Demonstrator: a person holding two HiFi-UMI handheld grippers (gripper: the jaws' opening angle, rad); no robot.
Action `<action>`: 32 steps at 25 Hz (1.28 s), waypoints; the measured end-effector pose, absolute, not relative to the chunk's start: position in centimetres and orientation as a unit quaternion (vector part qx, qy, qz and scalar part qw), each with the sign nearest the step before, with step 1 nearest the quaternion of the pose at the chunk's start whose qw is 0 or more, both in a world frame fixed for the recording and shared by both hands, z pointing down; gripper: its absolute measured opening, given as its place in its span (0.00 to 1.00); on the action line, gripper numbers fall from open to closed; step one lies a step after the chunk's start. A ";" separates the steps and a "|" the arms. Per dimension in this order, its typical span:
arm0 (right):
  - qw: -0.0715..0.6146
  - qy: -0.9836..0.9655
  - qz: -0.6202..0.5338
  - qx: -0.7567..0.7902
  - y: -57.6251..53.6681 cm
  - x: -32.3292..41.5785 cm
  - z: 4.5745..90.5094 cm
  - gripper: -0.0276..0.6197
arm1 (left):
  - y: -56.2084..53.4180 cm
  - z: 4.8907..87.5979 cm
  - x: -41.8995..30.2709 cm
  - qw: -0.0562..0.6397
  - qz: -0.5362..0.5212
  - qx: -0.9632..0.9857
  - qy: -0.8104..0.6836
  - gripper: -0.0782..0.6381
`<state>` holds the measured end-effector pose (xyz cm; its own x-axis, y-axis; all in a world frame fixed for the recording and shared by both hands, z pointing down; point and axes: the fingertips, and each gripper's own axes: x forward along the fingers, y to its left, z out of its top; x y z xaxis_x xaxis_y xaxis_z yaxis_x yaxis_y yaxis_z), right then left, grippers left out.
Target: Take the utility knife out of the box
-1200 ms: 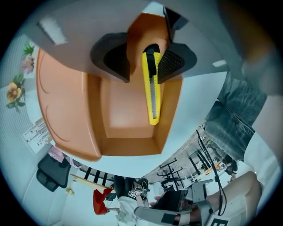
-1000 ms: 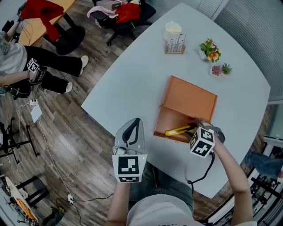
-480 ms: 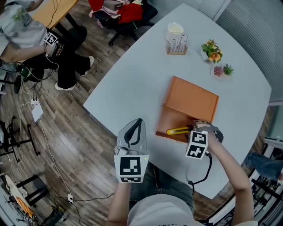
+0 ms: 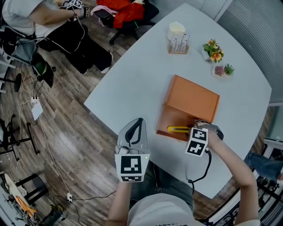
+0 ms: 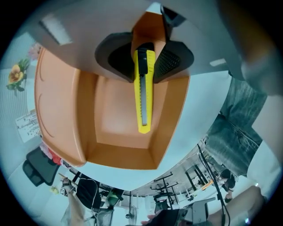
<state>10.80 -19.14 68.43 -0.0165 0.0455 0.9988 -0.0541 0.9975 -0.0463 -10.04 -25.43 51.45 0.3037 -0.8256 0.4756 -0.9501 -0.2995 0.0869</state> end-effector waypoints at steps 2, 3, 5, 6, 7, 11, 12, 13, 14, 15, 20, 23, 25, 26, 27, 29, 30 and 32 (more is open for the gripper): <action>0.686 -0.724 0.064 0.019 -19.2 10.7 68.3 0.30 | -25.4 51.4 -10.1 0.180 0.173 0.787 -0.565 0.11; 0.680 -0.729 0.076 0.026 -19.2 10.7 68.3 0.30 | -25.3 51.4 -10.1 0.180 0.172 0.787 -0.565 0.11; 0.669 -0.736 0.094 0.035 -19.1 10.7 68.1 0.30 | -25.3 51.4 -10.1 0.181 0.171 0.787 -0.565 0.11; 0.662 -0.741 0.101 0.040 -19.0 10.6 67.9 0.30 | -25.3 51.3 -10.1 0.180 0.170 0.787 -0.565 0.11; 0.653 -0.748 0.108 0.047 -19.0 10.5 67.6 0.30 | -25.3 51.2 -10.2 0.180 0.168 0.787 -0.566 0.11; 0.606 -0.778 0.140 0.088 -19.3 9.7 65.8 0.30 | -25.5 51.0 -10.3 0.180 0.162 0.787 -0.567 0.11; 0.594 -0.784 0.145 0.100 -19.4 9.5 65.3 0.30 | -25.5 51.0 -10.3 0.180 0.161 0.787 -0.567 0.11; 0.583 -0.791 0.148 0.113 -19.6 9.4 64.8 0.30 | -25.5 50.9 -10.2 0.181 0.159 0.788 -0.567 0.11; 0.571 -0.797 0.150 0.126 -19.8 9.3 64.2 0.30 | -25.5 50.8 -10.2 0.181 0.156 0.788 -0.567 0.11; 0.559 -0.803 0.152 0.140 -20.1 9.2 63.6 0.30 | -25.6 50.6 -10.1 0.180 0.154 0.789 -0.567 0.11; 0.494 -0.829 0.148 0.216 -21.6 9.0 60.2 0.30 | -26.0 49.6 -9.7 0.171 0.147 0.796 -0.561 0.11; 0.460 -0.836 0.142 0.262 -22.7 9.3 58.2 0.30 | -26.5 48.6 -9.6 0.161 0.140 0.800 -0.561 0.11; 0.432 -0.840 0.143 0.296 -23.5 9.6 56.7 0.30 | -27.0 47.9 -9.5 0.154 0.134 0.803 -0.560 0.11; 0.416 -0.841 0.146 0.312 -23.8 9.8 55.9 0.30 | -27.1 47.5 -9.4 0.151 0.131 0.804 -0.560 0.11; 0.400 -0.843 0.153 0.327 -24.0 10.0 55.2 0.30 | -27.2 47.1 -9.3 0.149 0.129 0.805 -0.560 0.11; 0.367 -0.844 0.166 0.355 -24.4 10.6 53.6 0.30 | -27.3 46.3 -9.1 0.146 0.124 0.807 -0.559 0.11; 0.351 -0.843 0.169 0.370 -24.6 10.9 52.8 0.30 | -27.4 45.8 -9.0 0.143 0.120 0.809 -0.558 0.11; 0.322 -0.840 0.169 0.402 -25.1 11.6 51.3 0.30 | -27.8 44.9 -8.6 0.133 0.115 0.812 -0.556 0.11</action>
<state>11.61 -25.09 51.26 -0.4693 -0.5676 0.6764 -0.7847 0.6193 -0.0247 -8.63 -27.75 44.89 0.3543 -0.8734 0.3340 -0.9343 -0.3455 0.0877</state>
